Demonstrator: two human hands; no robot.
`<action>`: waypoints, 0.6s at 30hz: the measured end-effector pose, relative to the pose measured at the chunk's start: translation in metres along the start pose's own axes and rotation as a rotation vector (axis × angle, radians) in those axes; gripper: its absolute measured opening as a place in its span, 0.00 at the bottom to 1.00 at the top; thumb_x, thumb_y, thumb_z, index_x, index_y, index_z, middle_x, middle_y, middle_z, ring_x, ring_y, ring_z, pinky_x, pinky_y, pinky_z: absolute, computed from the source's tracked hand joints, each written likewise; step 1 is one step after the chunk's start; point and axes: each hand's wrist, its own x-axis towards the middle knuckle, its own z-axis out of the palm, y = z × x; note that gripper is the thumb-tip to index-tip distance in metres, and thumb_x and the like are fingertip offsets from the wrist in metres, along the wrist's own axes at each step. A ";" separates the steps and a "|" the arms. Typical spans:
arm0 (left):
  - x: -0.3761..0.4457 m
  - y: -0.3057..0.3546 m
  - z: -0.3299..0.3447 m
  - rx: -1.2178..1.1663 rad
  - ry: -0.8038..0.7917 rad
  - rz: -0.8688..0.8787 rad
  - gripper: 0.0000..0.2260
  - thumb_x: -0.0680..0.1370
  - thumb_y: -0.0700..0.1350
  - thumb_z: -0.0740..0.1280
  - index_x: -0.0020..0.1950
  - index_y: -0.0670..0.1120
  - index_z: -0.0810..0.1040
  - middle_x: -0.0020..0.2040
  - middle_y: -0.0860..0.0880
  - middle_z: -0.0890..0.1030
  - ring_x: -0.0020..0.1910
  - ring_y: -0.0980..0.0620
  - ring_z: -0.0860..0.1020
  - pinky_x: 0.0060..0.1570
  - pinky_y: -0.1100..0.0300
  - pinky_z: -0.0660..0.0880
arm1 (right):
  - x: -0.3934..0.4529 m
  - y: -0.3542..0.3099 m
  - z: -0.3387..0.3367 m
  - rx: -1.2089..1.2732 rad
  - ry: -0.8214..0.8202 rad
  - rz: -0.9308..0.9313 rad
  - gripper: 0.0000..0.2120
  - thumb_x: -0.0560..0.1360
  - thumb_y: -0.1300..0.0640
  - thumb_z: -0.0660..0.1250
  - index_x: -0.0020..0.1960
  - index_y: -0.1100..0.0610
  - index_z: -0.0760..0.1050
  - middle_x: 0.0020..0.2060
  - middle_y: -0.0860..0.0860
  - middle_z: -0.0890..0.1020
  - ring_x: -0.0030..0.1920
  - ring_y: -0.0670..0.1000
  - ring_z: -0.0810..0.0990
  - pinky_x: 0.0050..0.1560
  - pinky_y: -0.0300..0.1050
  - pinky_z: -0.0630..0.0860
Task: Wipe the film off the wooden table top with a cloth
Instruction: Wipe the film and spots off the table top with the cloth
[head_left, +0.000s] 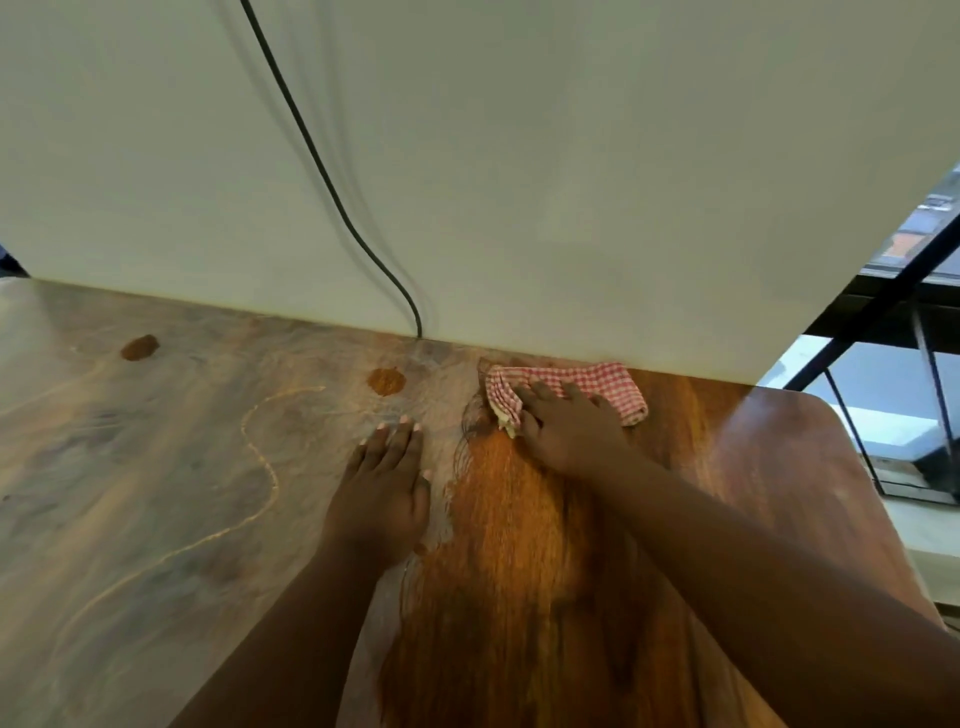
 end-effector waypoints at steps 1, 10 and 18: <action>0.000 0.001 -0.001 0.005 -0.001 0.000 0.27 0.81 0.55 0.44 0.79 0.48 0.49 0.79 0.49 0.49 0.77 0.50 0.44 0.72 0.56 0.39 | 0.000 0.006 -0.003 0.006 -0.009 0.072 0.27 0.79 0.39 0.43 0.77 0.43 0.48 0.77 0.49 0.55 0.75 0.60 0.53 0.69 0.65 0.52; 0.001 0.001 -0.001 0.016 -0.020 -0.010 0.25 0.82 0.53 0.47 0.79 0.48 0.48 0.79 0.50 0.49 0.77 0.50 0.44 0.73 0.56 0.39 | 0.042 -0.041 -0.008 0.105 -0.046 0.195 0.28 0.80 0.45 0.49 0.78 0.51 0.50 0.77 0.55 0.53 0.75 0.64 0.51 0.70 0.68 0.47; 0.000 0.001 -0.001 0.014 -0.007 -0.017 0.25 0.82 0.53 0.47 0.79 0.48 0.49 0.79 0.49 0.50 0.77 0.50 0.45 0.73 0.56 0.39 | 0.013 0.019 -0.012 0.005 -0.092 -0.259 0.24 0.80 0.40 0.49 0.75 0.38 0.53 0.76 0.45 0.57 0.76 0.55 0.53 0.71 0.54 0.54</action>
